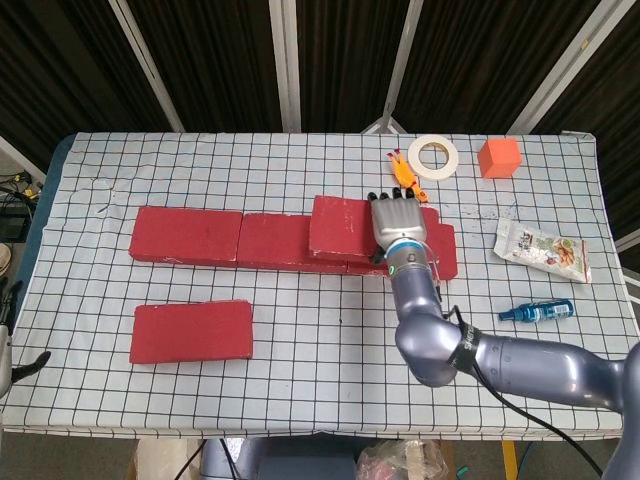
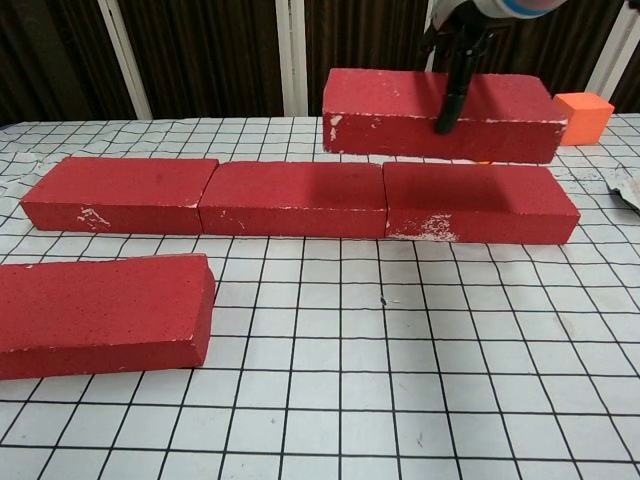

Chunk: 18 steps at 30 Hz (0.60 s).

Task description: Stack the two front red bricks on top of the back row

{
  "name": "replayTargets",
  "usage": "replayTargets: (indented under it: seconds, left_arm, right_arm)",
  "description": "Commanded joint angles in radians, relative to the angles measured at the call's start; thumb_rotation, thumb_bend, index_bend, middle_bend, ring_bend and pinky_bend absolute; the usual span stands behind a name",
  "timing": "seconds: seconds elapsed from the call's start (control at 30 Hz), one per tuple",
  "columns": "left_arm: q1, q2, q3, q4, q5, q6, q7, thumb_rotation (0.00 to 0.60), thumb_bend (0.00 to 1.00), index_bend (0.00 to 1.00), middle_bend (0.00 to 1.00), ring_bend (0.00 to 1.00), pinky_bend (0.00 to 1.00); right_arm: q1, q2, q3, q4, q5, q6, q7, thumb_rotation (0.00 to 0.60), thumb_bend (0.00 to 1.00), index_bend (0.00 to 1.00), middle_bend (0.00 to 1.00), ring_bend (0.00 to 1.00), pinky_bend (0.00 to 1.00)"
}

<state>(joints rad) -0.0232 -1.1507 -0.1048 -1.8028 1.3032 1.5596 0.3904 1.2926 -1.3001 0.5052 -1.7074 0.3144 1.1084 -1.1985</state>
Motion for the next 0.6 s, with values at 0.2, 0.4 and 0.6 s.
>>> replayTargets:
  seconds: [0.2,0.4,0.6]
  left_arm:
    - [-0.01,-0.01,-0.01,0.005,-0.028,-0.008,0.02,0.6,0.0,0.04,0.0,0.0,0.14]
    - [-0.013,-0.012,-0.013,0.009,-0.038,-0.007,0.024,0.6,0.0,0.04,0.0,0.0,0.14]
    - [-0.017,-0.013,-0.012,0.011,-0.046,-0.011,0.027,0.6,0.0,0.04,0.0,0.0,0.14]
  right_arm:
    - [0.043,-0.108,-0.052,0.157,0.0,-0.112,0.018,0.6,0.18,0.27,0.26,0.07,0.0]
    - [0.068,-0.145,-0.062,0.218,-0.004,-0.138,0.031,0.6,0.19,0.27,0.26,0.07,0.0]
    - [0.09,-0.17,-0.071,0.259,0.002,-0.151,0.031,0.6,0.19,0.27,0.26,0.07,0.0]
